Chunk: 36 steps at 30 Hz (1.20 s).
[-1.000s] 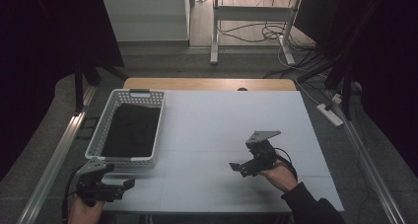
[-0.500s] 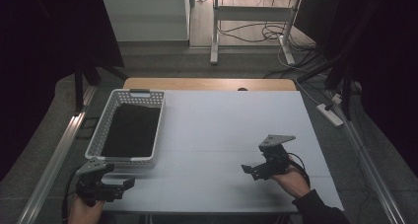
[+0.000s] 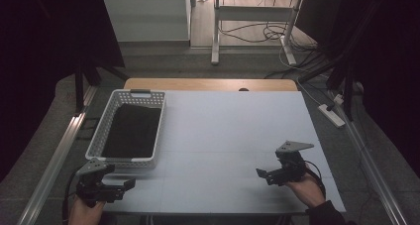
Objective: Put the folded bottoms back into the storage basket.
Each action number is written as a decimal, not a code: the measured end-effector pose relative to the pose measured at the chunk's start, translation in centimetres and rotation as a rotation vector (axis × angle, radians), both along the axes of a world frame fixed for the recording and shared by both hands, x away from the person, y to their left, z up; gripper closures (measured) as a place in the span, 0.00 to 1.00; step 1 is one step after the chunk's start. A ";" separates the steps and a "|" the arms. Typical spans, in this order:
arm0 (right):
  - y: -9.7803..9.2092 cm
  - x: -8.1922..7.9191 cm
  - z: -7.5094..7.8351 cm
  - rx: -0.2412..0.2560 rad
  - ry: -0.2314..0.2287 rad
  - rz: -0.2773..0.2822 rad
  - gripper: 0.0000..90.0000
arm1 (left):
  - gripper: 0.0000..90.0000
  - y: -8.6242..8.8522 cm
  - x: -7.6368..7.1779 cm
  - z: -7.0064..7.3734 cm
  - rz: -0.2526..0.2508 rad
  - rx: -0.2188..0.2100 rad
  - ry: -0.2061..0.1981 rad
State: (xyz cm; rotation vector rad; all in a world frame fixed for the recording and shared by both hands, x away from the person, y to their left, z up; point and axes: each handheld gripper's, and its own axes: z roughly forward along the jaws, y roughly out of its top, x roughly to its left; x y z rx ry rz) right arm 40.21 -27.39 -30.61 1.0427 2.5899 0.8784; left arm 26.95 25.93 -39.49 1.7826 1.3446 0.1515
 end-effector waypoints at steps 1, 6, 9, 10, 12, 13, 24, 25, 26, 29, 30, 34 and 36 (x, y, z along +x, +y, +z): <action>-0.2 -0.1 0.0 0.001 -0.002 -0.008 0.00 | 0.00 0.0 0.0 0.0 0.000 0.000 0.000; -1.4 -0.5 0.1 -0.004 -0.005 -0.039 0.00 | 0.00 0.0 0.0 0.0 0.002 -0.001 0.001; -2.0 -0.7 0.1 -0.005 -0.010 -0.058 0.00 | 0.00 0.0 0.0 0.0 0.002 0.000 0.002; -2.2 -0.8 0.2 -0.007 -0.009 -0.064 0.00 | 0.00 0.0 0.0 0.0 0.002 0.001 0.002; -2.6 -1.0 0.2 -0.010 -0.009 -0.075 0.00 | 0.00 0.0 0.0 0.0 0.002 0.001 0.002; -2.8 -1.0 0.1 -0.008 -0.010 -0.080 0.00 | 0.00 0.0 0.0 0.0 0.003 0.002 0.002; -4.7 -1.8 0.5 -0.007 -0.017 -0.131 0.00 | 0.00 -0.1 0.0 0.0 0.007 0.009 0.004; -4.8 -1.9 0.5 -0.006 -0.017 -0.135 0.00 | 0.00 -0.1 0.0 0.0 0.007 0.009 0.004; -5.0 -1.9 0.6 -0.006 -0.018 -0.142 0.00 | 0.00 -0.1 0.0 0.0 0.008 0.010 0.005; -5.3 -2.1 0.7 -0.006 -0.024 -0.154 0.00 | 0.00 -0.1 0.0 0.0 0.010 0.011 0.005; -5.4 -2.2 0.8 -0.008 -0.027 -0.154 0.00 | 0.00 -0.1 0.0 0.0 0.010 0.012 0.005; -5.6 -2.4 0.9 -0.009 -0.030 -0.159 0.00 | 0.00 -0.1 0.0 0.0 0.012 0.013 0.006; -5.7 -2.5 0.9 -0.015 -0.032 -0.158 0.00 | 0.00 -0.1 0.0 0.0 0.014 0.014 0.007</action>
